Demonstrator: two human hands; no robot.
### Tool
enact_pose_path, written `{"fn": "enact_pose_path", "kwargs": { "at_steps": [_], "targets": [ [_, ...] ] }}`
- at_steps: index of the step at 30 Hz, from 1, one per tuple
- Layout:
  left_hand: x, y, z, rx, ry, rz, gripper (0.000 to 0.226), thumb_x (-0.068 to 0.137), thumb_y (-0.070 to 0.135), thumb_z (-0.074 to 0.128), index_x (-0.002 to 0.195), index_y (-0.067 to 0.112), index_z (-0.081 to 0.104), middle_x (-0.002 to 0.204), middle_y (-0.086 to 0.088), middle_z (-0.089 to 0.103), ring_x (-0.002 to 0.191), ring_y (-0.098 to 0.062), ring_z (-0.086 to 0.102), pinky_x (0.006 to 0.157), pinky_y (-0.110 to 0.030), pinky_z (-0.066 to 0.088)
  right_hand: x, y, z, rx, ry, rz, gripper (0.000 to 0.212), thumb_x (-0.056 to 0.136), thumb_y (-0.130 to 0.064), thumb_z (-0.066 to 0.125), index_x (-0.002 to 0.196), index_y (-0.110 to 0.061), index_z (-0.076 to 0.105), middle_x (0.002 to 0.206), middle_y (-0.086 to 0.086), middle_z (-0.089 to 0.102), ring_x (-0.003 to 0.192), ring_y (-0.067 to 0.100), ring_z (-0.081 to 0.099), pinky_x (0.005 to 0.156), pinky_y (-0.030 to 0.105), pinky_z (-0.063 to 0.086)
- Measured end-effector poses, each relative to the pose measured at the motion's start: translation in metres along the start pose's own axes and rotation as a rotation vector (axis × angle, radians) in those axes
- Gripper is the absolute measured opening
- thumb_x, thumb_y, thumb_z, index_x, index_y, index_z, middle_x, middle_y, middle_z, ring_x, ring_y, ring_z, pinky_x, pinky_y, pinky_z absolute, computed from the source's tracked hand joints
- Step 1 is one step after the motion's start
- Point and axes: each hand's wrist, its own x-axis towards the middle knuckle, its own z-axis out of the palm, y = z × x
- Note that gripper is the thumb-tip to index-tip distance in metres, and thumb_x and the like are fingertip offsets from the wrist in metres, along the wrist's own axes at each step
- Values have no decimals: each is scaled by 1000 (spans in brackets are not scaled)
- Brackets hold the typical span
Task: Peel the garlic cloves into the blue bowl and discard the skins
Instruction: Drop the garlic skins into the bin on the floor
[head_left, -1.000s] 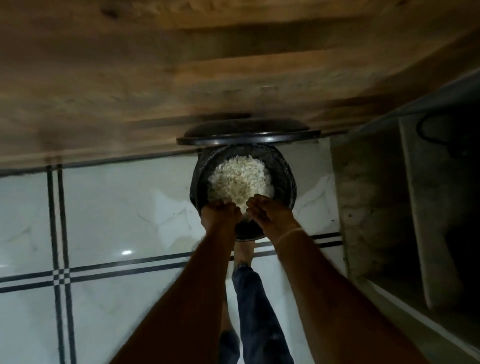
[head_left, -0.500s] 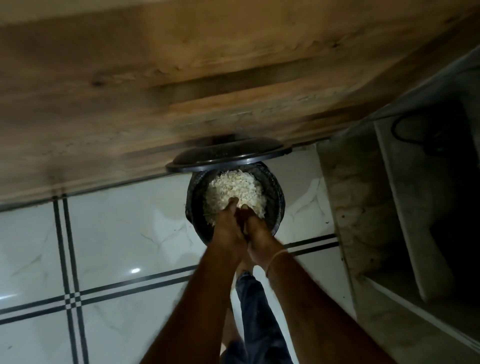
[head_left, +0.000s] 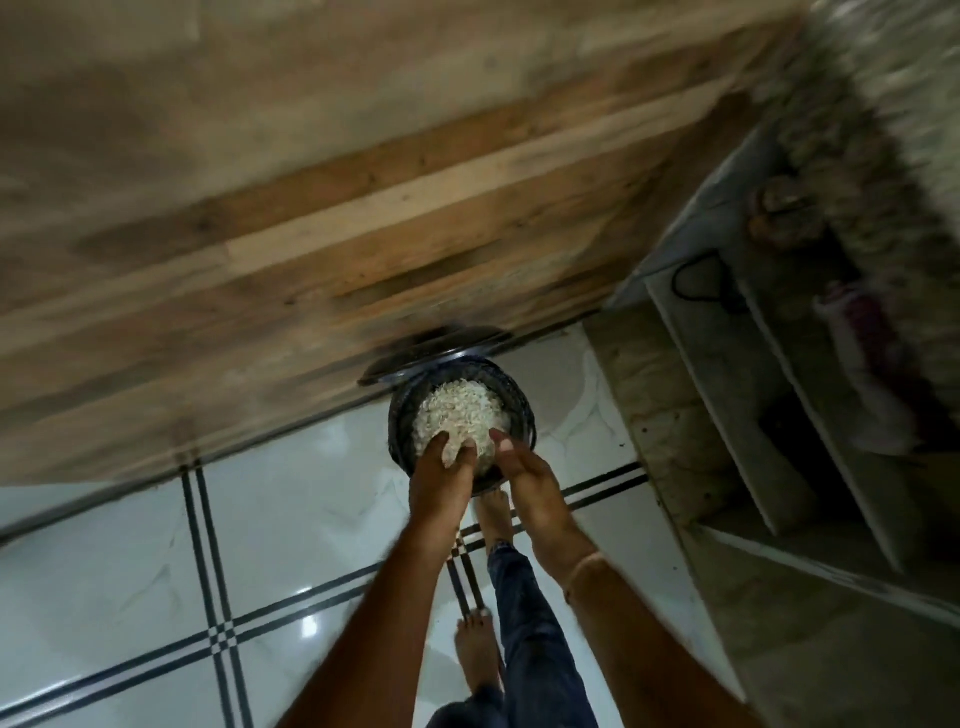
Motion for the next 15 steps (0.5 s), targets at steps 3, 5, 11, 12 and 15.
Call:
{"fn": "enact_pose_path", "kwargs": {
  "at_steps": [3,5,11,12,15],
  "targets": [
    [-79,7,-9,264,-25,224,56,104,39,59,155,24,44,159,-9,47,143,-29,48,118,-43,40,-79,-10,-26,-134,62,-162,35,109,-42,48,138,-30,65,130,-1,68,120,14,63,100,31,56],
    [-133,10,-9,365,-37,357,55,102,38,61,153,24,47,156,-7,51,141,-27,50,116,-47,42,-138,-17,-50,-219,133,-276,23,109,-34,50,124,-38,67,118,-13,70,110,2,65,90,12,51],
    [-273,21,26,571,-174,743,49,99,44,63,145,29,55,147,2,57,136,-21,52,110,-45,47,-282,3,-142,-574,423,-394,45,109,-47,41,144,-26,59,151,-3,54,141,15,45,114,25,30],
    [-289,23,37,595,-196,791,48,100,43,64,145,29,56,148,3,56,137,-20,50,111,-42,45,-299,9,-158,-593,462,-392,42,109,-44,43,146,-28,57,153,-4,52,143,15,41,112,23,28],
    [-331,33,73,658,-255,915,47,101,41,63,146,29,55,150,5,53,139,-17,46,112,-37,41,-332,25,-205,-619,584,-396,40,109,-43,45,146,-30,55,152,-5,50,140,14,42,115,31,35]
  ]
}}
